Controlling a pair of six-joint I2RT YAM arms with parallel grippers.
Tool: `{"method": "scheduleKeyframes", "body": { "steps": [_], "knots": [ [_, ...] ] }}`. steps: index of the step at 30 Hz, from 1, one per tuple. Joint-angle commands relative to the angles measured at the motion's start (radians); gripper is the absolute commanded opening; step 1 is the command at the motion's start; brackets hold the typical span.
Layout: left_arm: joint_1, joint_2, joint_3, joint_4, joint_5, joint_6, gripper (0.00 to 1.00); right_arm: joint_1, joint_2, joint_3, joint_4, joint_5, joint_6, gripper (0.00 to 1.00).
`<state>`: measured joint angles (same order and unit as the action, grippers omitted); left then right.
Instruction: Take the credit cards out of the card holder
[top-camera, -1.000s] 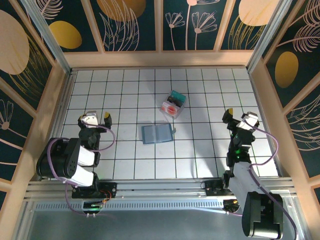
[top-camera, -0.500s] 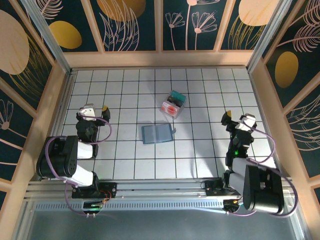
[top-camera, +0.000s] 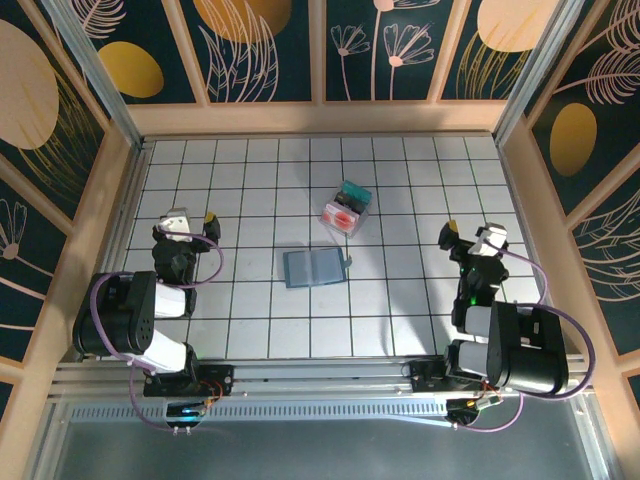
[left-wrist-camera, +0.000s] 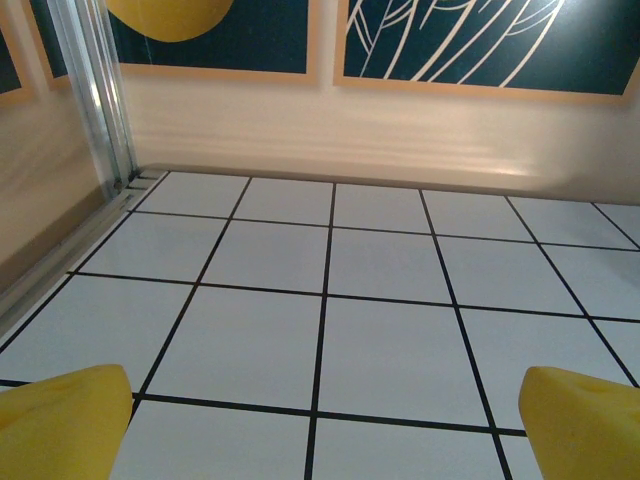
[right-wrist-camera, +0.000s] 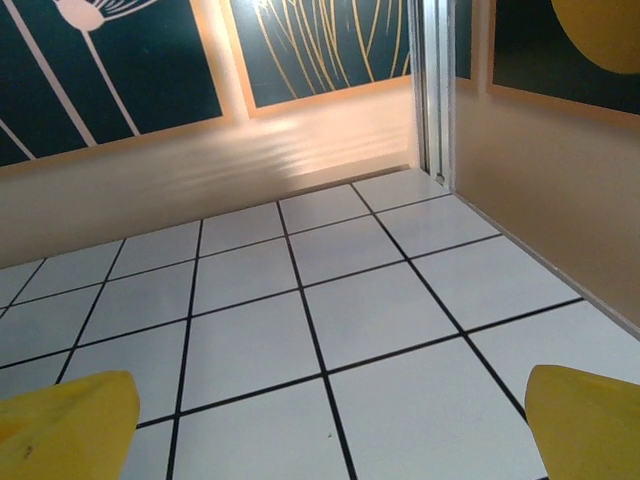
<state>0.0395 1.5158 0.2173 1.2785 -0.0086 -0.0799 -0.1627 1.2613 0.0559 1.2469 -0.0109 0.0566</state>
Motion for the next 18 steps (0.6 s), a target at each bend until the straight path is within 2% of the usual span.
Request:
{"method": "scheduleKeyframes", "body": {
  "steps": [1, 6, 10, 15, 18],
  "knots": [
    [0.003, 0.003, 0.007, 0.017, -0.001, -0.015, 0.99, -0.011, -0.012, -0.025, 0.098, -0.095, -0.029, 0.99],
    [0.003, 0.003, 0.008, 0.018, 0.0, -0.015, 0.99, -0.011, -0.049, -0.06, 0.155, -0.147, 0.014, 0.99],
    [0.003, 0.003, 0.008, 0.018, -0.001, -0.015, 0.99, -0.013, -0.058, -0.034, 0.117, -0.171, 0.023, 0.99],
    [0.003, 0.003, 0.008, 0.018, 0.001, -0.015, 0.99, -0.012, 0.04, -0.035, 0.263, -0.26, 0.05, 0.99],
    [0.003, 0.004, 0.007, 0.019, 0.001, -0.015, 0.99, -0.012, 0.074, -0.024, 0.246, -0.244, 0.047, 0.99]
  ]
}}
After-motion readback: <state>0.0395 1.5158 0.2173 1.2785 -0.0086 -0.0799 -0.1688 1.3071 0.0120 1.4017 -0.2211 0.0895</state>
